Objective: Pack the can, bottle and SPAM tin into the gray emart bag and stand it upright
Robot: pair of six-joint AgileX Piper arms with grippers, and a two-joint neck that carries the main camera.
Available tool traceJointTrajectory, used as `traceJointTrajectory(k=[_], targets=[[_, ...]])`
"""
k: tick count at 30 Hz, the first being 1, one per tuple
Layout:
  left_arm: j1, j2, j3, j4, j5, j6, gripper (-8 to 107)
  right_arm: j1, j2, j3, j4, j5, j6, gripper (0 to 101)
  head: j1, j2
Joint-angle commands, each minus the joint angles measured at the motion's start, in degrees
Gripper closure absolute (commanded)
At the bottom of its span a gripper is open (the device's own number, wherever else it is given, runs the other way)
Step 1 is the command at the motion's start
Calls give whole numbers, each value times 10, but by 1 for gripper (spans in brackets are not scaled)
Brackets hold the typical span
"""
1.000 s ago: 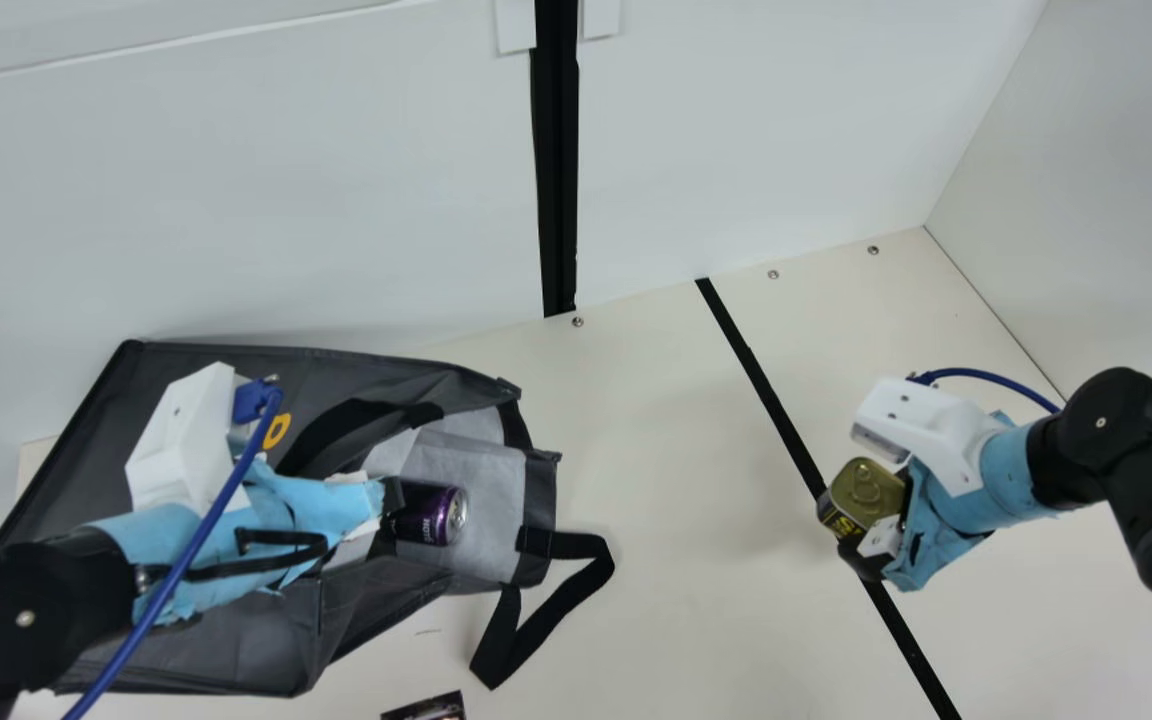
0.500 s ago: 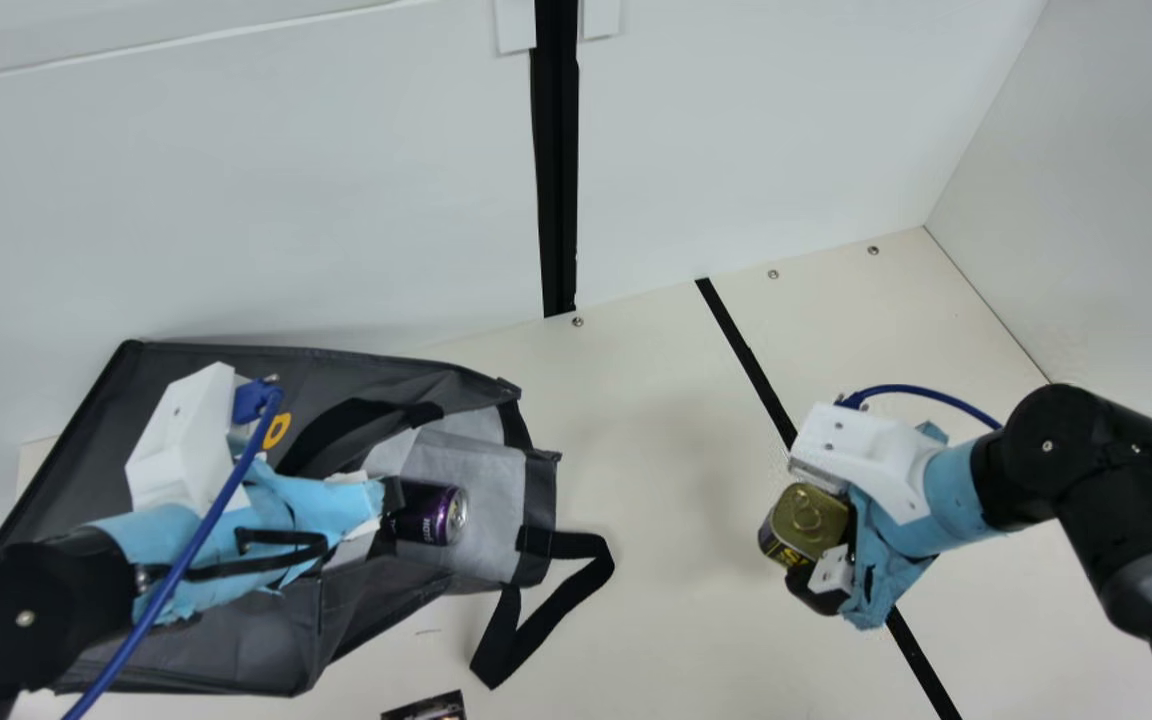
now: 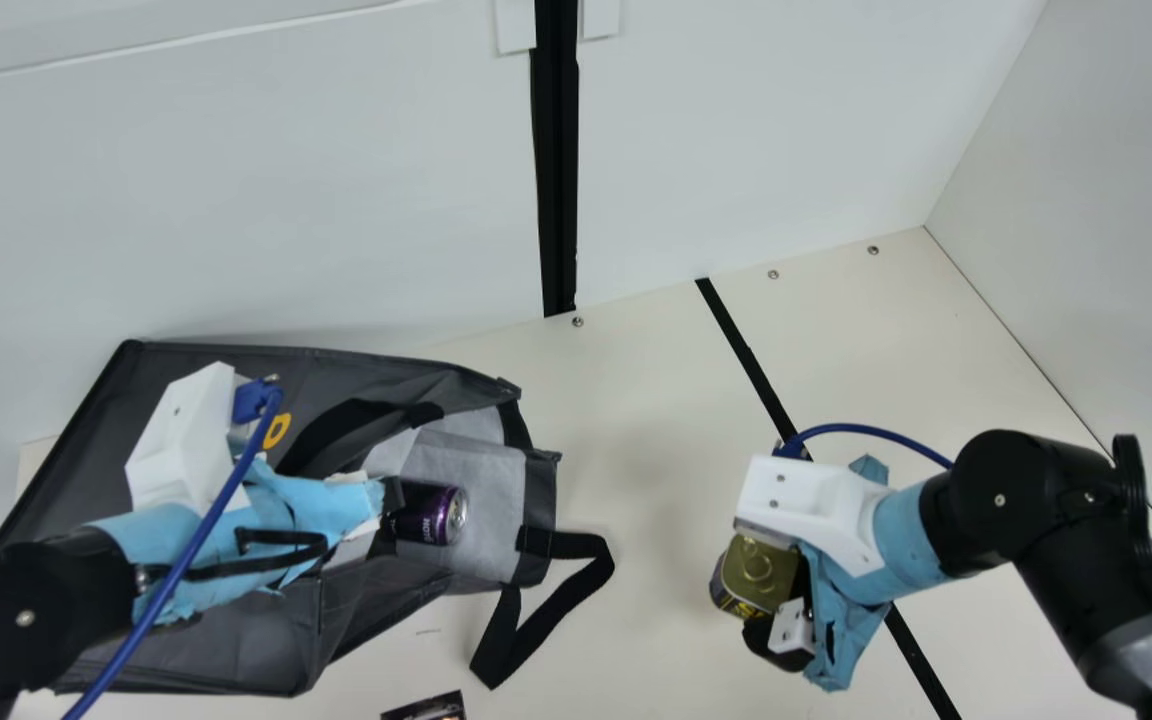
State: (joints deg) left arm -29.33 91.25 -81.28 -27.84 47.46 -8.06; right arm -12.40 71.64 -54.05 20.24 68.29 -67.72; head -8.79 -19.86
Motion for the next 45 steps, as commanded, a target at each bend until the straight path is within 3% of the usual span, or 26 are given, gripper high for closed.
traceJointTrajectory(k=[1, 14, 20, 33, 45], targets=[[0, 0, 0, 0, 0, 0, 107, 16, -2, 4, 0, -3, 4, 101, -12, -1], [0, 0, 0, 0, 0, 0, 107, 114, -5, 17, -3, -24, 45, 101, -12, -1], [0, 0, 0, 0, 0, 0, 107, 143, 0, 25, 22, -49, 45, 101, -12, -1], [0, 0, 0, 0, 0, 0, 107, 150, 23, 60, 176, -129, -58, 101, -12, -1], [0, 0, 0, 0, 0, 0, 107, 171, 65, 55, 307, -204, -133, 101, -12, -1]])
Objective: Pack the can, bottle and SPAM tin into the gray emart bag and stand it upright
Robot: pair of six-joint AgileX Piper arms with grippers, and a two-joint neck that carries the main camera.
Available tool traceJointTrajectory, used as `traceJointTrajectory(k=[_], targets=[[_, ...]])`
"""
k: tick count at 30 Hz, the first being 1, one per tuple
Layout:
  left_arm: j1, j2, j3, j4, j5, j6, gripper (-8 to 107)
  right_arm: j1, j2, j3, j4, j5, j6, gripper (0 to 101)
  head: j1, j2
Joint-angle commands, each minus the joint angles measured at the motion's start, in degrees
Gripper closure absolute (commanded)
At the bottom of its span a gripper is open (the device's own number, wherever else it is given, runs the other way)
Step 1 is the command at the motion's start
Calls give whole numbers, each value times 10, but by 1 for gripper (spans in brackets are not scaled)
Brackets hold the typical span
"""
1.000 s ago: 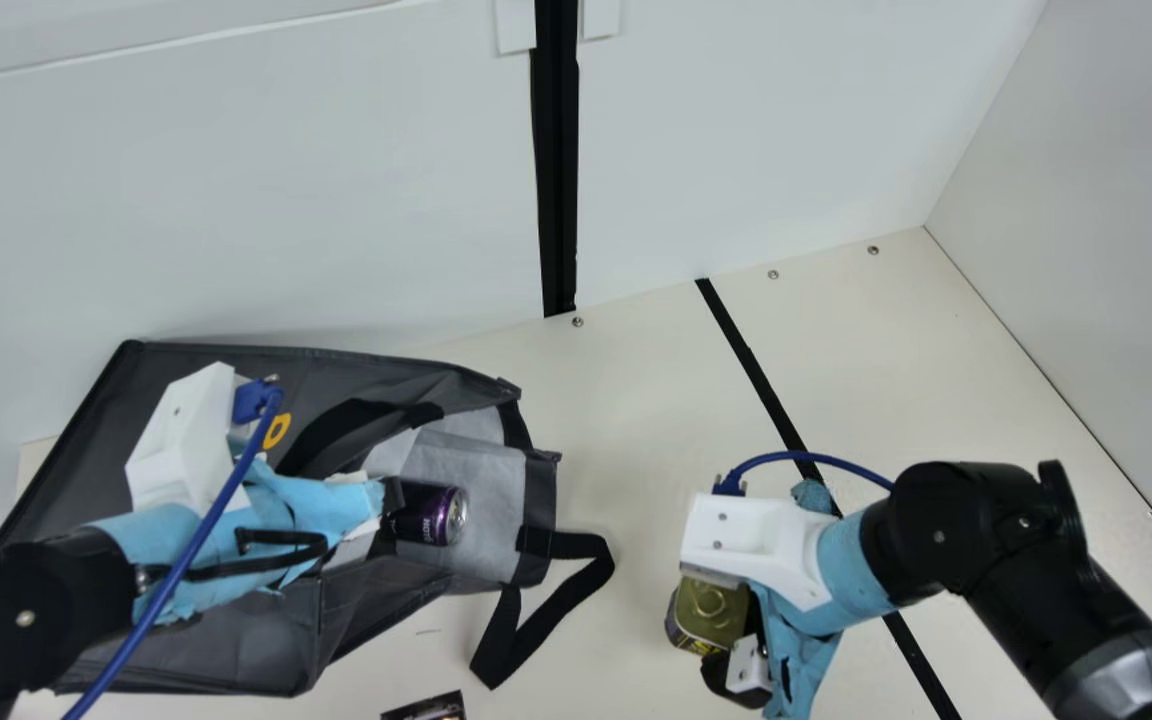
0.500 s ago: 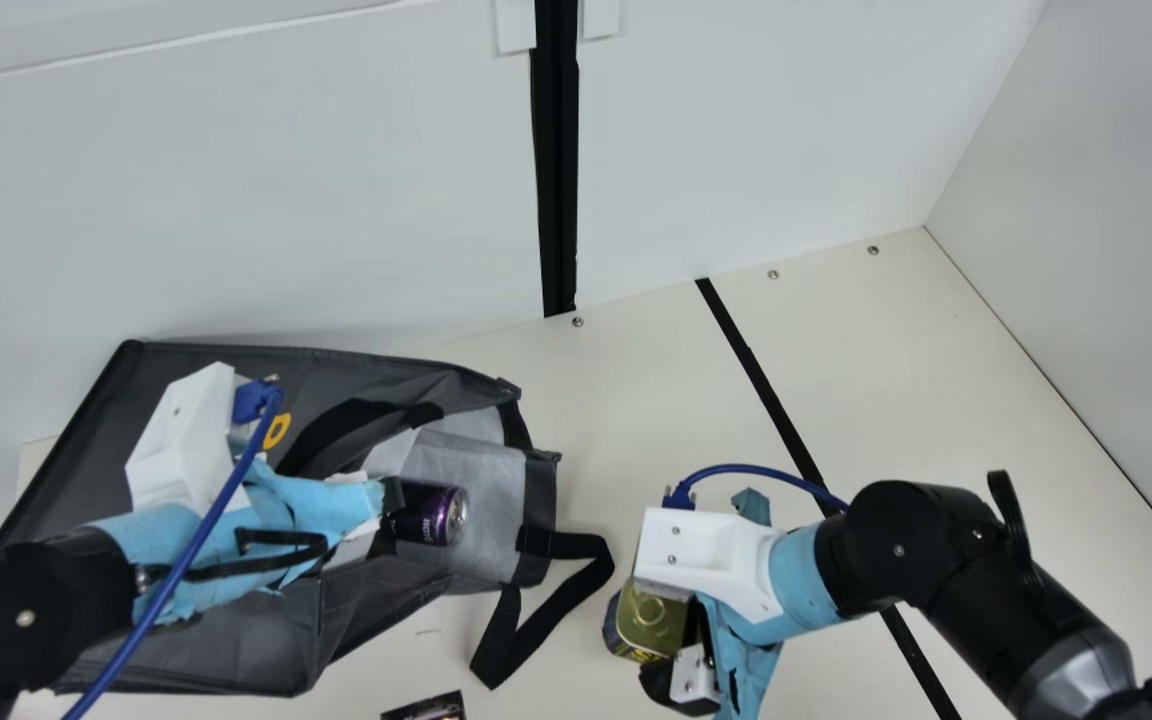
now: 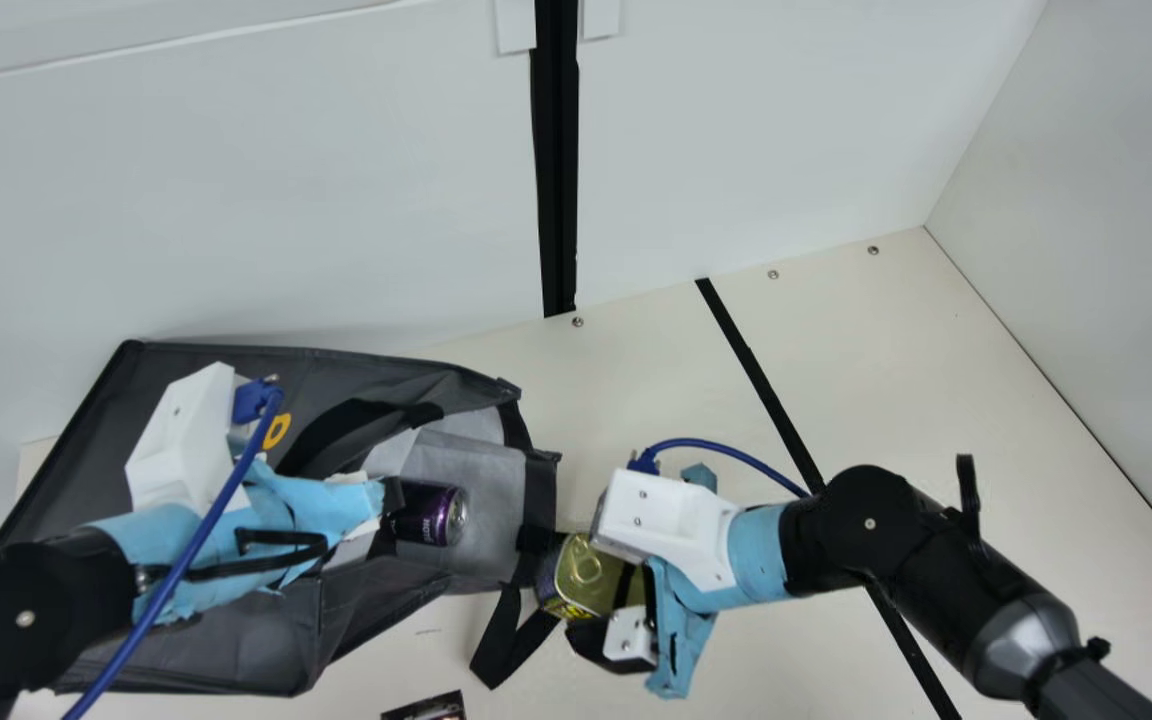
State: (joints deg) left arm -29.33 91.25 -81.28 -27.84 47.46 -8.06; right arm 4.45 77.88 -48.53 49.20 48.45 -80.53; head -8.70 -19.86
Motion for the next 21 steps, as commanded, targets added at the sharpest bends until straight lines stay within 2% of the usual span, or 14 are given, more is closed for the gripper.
traceJointTrajectory(k=[1, 11, 21], targets=[[0, 0, 0, 0, 0, 0, 107, 5, 7, -2, 27, -11, -9, 101, -13, -1], [0, 0, 0, 0, 0, 0, 107, 43, 54, -17, 103, -59, -45, 101, -13, -1], [0, 0, 0, 0, 0, 0, 107, 75, 126, -55, 153, -96, -82, 101, -13, -1]])
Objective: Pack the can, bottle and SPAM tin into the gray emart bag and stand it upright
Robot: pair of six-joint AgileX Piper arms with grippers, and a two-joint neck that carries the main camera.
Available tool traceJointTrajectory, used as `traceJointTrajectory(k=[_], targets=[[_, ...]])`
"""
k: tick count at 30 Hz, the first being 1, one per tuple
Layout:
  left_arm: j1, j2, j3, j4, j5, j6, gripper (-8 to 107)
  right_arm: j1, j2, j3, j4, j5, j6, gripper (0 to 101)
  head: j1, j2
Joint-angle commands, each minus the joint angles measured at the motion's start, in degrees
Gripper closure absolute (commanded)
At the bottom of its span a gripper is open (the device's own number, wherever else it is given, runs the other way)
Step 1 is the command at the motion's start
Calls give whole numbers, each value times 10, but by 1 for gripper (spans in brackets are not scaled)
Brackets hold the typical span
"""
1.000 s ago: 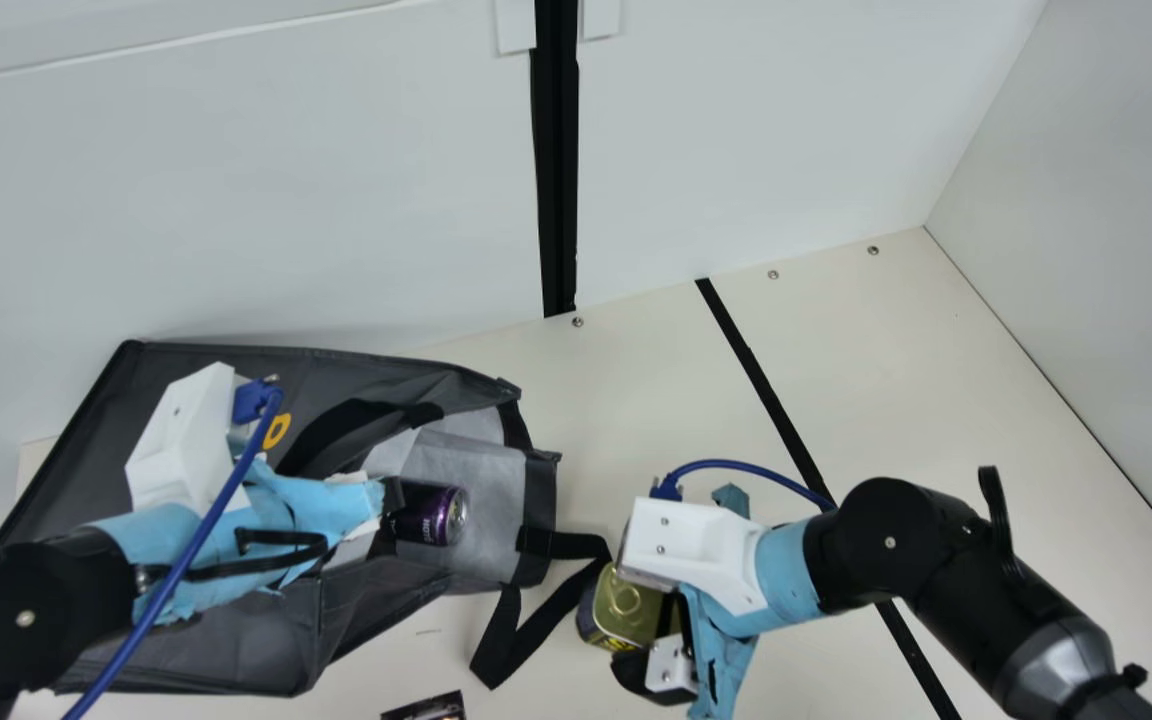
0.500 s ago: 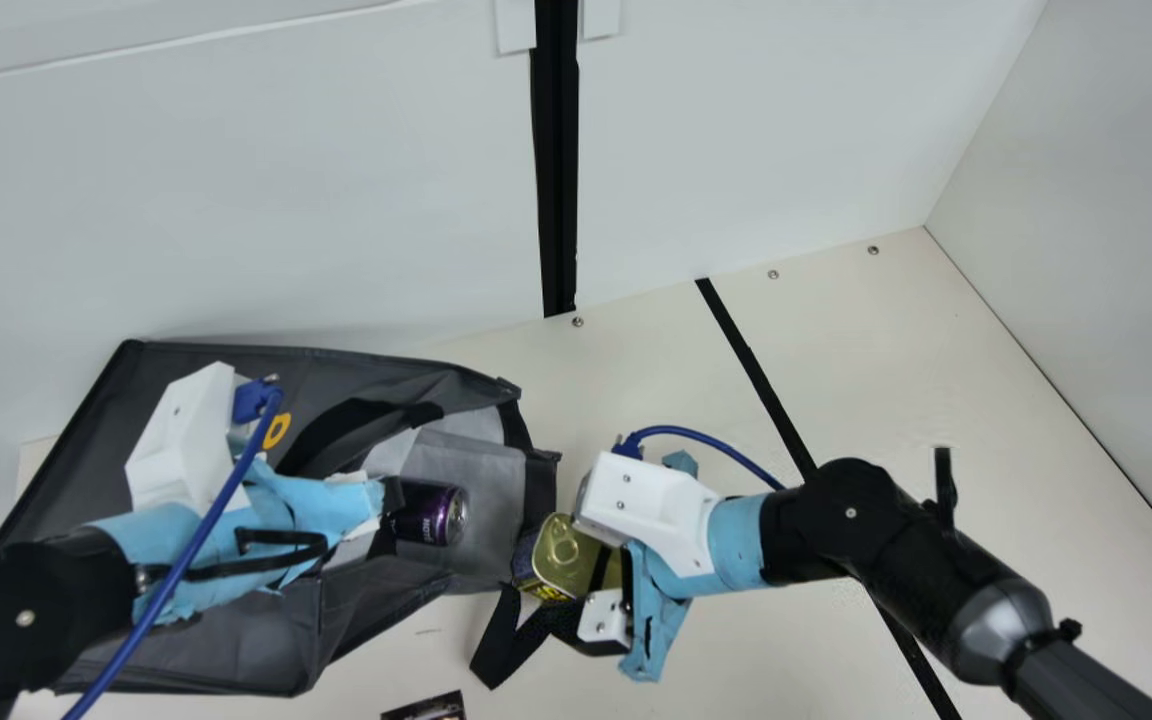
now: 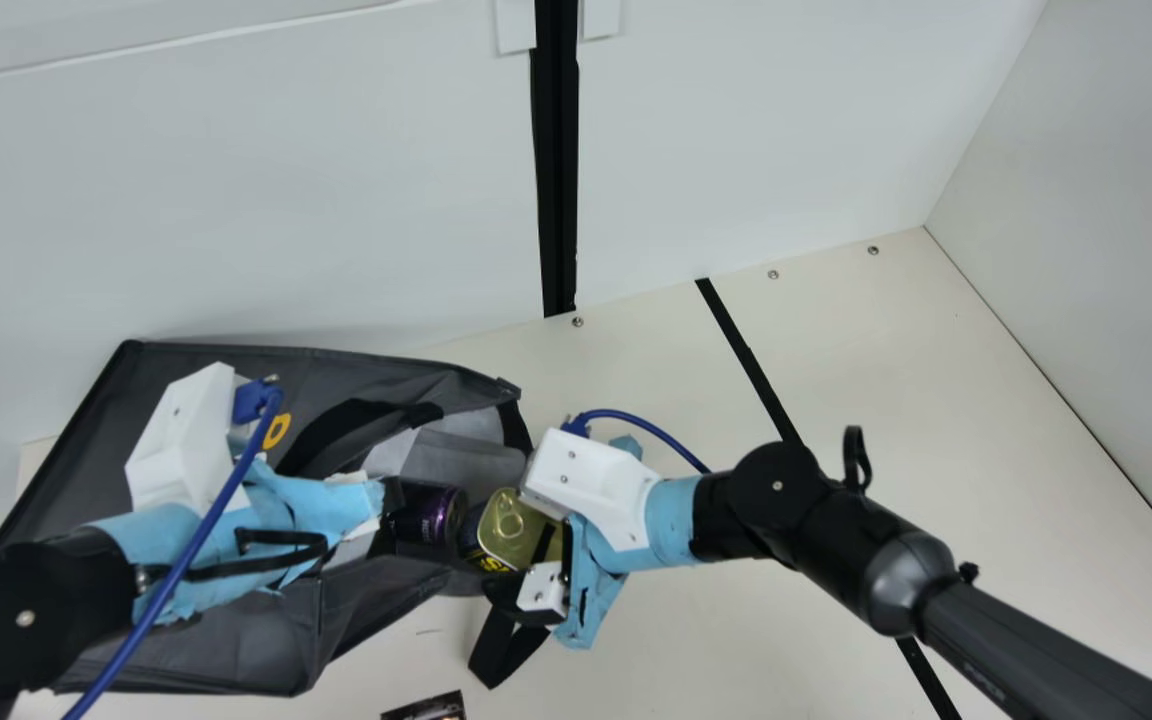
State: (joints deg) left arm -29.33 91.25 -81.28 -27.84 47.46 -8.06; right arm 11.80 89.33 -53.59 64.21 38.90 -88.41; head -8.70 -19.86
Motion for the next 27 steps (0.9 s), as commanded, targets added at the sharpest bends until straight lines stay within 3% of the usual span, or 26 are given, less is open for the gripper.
traceJointTrajectory(k=[1, 18, 27], targets=[[0, 0, 0, 0, 0, 0, 107, 3, 19, -10, 6, -3, -6, 101, -13, -1], [0, 0, 0, 0, 0, 0, 107, 26, 125, -120, -15, -23, -15, 101, -13, -1], [0, 0, 0, 0, -1, 0, 107, 9, 134, -141, -37, -11, -13, 101, -13, -1]])
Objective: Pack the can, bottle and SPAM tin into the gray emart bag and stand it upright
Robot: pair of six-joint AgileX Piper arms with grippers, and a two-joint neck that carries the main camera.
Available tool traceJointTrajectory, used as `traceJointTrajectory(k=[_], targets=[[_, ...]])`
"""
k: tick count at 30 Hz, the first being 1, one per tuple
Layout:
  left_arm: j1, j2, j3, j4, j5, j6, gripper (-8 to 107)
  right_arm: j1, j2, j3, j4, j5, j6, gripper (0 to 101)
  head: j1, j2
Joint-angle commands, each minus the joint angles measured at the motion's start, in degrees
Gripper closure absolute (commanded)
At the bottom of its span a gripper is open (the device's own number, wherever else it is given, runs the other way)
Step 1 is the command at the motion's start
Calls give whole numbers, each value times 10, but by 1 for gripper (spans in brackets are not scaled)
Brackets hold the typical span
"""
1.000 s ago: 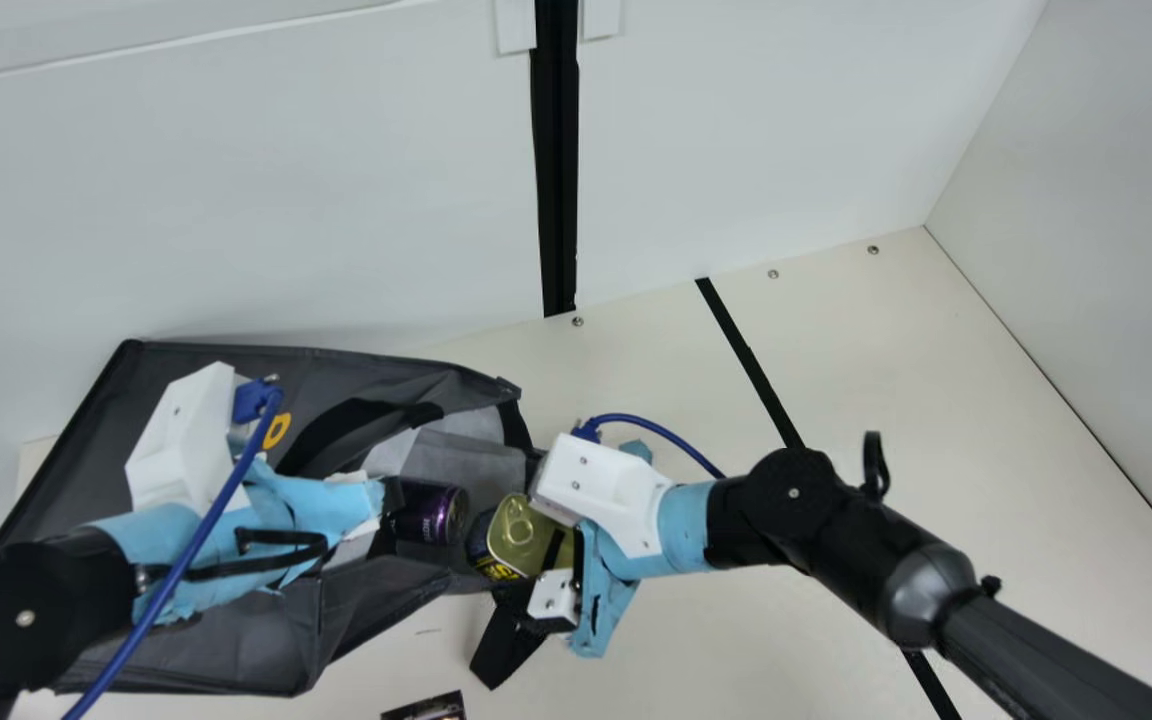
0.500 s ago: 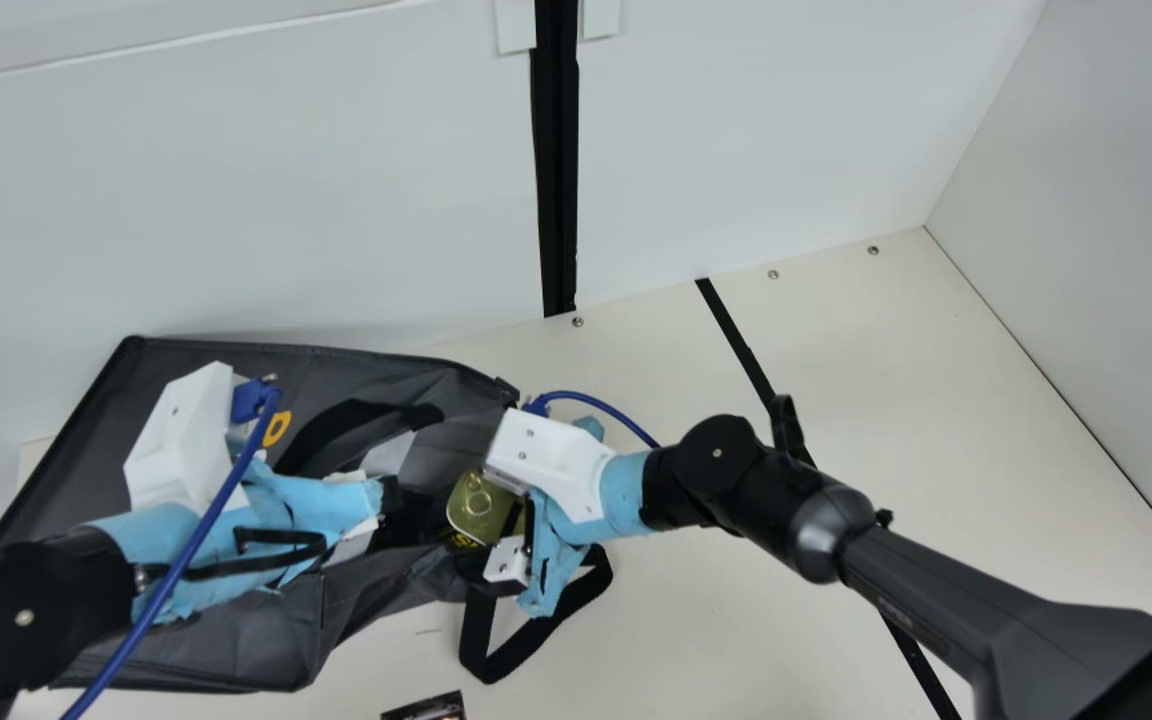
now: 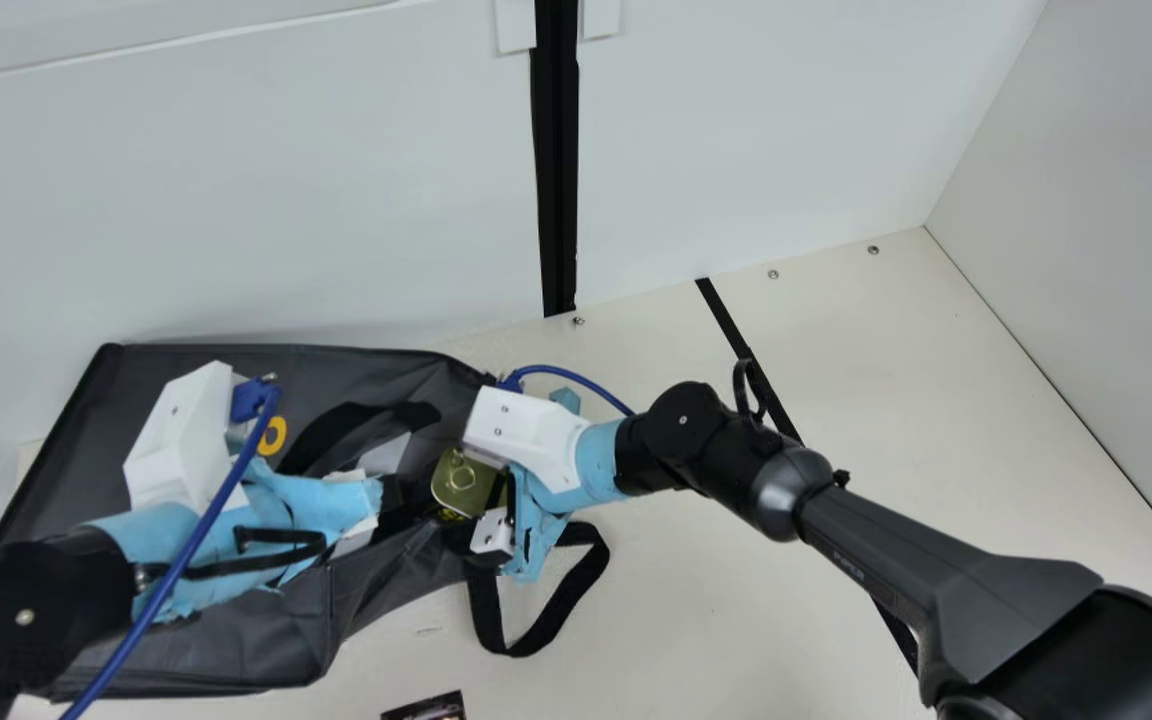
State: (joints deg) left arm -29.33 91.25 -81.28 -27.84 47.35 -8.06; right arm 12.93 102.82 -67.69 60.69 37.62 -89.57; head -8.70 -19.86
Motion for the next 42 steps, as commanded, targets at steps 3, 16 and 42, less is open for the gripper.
traceJointTrajectory(k=[3, 16, 42], targets=[[0, 0, 0, 0, 0, 0, 107, -12, -4, 1, -6, 7, -4, 101, -13, -1], [0, 0, 0, 0, 0, 0, 107, -36, -10, -6, -14, 24, -10, 101, -13, -1], [0, 0, 0, 0, 0, 0, 107, 58, 48, -84, -8, -10, 47, 101, -13, -1]])
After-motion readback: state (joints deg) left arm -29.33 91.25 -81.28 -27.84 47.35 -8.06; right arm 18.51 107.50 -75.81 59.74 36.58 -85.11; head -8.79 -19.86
